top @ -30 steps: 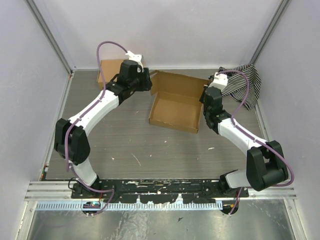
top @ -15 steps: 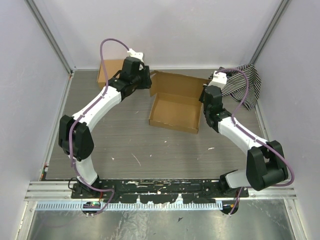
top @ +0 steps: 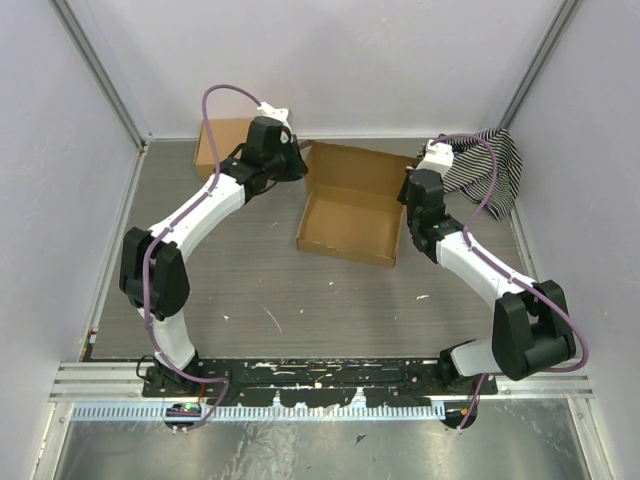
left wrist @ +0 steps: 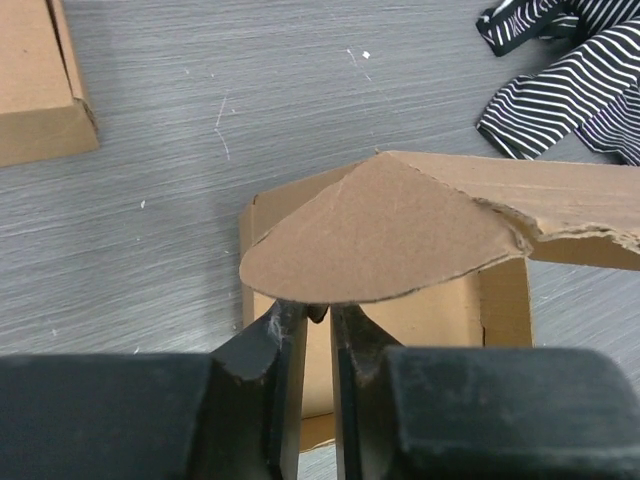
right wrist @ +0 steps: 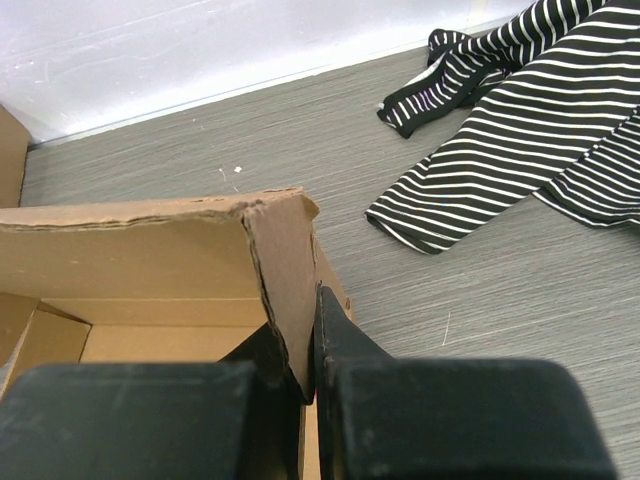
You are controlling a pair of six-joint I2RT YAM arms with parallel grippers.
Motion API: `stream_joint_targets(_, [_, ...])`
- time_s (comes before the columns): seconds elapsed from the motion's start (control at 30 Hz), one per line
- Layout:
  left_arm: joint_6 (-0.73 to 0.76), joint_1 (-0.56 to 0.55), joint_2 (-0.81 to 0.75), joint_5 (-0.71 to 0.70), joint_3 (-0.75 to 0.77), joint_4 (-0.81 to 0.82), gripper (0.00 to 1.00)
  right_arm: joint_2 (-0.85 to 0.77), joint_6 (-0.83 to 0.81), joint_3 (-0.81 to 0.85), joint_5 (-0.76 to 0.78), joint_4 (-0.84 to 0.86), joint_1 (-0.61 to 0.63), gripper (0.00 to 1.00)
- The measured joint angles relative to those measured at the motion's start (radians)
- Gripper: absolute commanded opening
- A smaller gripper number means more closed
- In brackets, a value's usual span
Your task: Fold the paper box
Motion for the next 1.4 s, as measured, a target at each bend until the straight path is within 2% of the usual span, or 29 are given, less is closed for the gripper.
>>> stream_joint_targets(0.23, [-0.046,0.000,0.000,0.048,-0.032,0.042,0.10,0.023,0.019,0.037,0.000,-0.032,0.000,0.01])
stream_joint_targets(0.4, [-0.072,0.000,-0.013,0.068,-0.075,0.069,0.10,0.045,0.037,0.064,0.001,-0.052,-0.001,0.01])
stream_joint_targets(0.47, [-0.074,0.000,-0.034,0.069,-0.115,0.078,0.13,0.043,0.042,0.060,0.001,-0.051,-0.001,0.01])
stream_joint_targets(0.8, [-0.049,0.000,-0.163,0.049,-0.287,0.026,0.41,-0.037,0.076,-0.044,-0.002,-0.066,0.015,0.03])
stream_joint_targets(0.87, [-0.041,0.000,-0.204,0.035,-0.327,0.000,0.43,-0.061,0.083,-0.063,-0.003,-0.085,0.021,0.10])
stream_joint_targets(0.97, [-0.031,-0.001,-0.282,0.011,-0.377,-0.036,0.46,-0.107,0.101,-0.083,-0.003,-0.126,0.034,0.34])
stream_joint_targets(1.0, [-0.027,-0.001,-0.309,0.003,-0.391,-0.045,0.47,-0.124,0.110,-0.090,-0.004,-0.154,0.039,0.39])
stream_joint_targets(1.1, [-0.018,-0.001,-0.411,-0.025,-0.436,-0.067,0.49,-0.174,0.128,-0.116,-0.011,-0.251,0.051,0.47])
stream_joint_targets(1.2, [-0.012,-0.001,-0.504,-0.049,-0.473,-0.078,0.52,-0.241,0.145,-0.126,-0.018,-0.373,0.058,0.51])
stream_joint_targets(1.33, [-0.007,-0.001,-0.583,-0.074,-0.495,-0.094,0.55,-0.430,0.167,-0.123,-0.023,-0.559,0.062,0.56])
stream_joint_targets(1.4, [-0.004,-0.001,-0.597,-0.082,-0.495,-0.095,0.56,-0.537,0.176,-0.114,-0.023,-0.639,0.062,0.63])
